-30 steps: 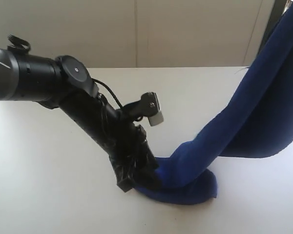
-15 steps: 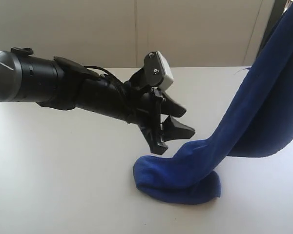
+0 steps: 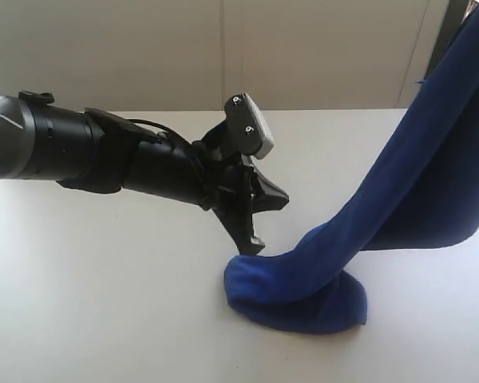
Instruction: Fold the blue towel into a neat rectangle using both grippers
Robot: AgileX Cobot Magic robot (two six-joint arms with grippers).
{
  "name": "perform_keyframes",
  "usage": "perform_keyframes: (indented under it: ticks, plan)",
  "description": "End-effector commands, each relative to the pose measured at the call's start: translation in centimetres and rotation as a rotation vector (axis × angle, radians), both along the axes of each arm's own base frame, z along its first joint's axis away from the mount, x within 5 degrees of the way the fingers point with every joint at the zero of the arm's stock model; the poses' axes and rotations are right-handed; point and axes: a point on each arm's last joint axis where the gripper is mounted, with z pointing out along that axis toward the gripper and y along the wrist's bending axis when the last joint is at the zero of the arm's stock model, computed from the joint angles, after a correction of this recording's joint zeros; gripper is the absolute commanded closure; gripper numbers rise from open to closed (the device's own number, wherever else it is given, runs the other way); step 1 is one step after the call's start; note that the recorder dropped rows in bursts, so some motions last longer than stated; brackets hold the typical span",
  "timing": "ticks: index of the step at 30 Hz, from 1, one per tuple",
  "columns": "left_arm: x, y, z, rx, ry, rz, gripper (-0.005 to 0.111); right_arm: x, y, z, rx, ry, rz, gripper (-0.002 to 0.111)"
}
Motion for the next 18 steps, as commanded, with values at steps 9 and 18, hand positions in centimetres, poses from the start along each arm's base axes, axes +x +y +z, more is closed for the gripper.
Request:
perform_keyframes:
  ticks: [9, 18]
  plan:
    - [-0.5, 0.2, -4.9, 0.17, 0.143, -0.058, 0.049, 0.0, 0.0, 0.1, 0.04, -0.012, 0.005, 0.108]
    - [0.3, -0.1, -8.2, 0.212, 0.195, -0.024, 0.053, 0.1, 0.2, 0.0, 0.049, -0.005, 0.01, 0.108]
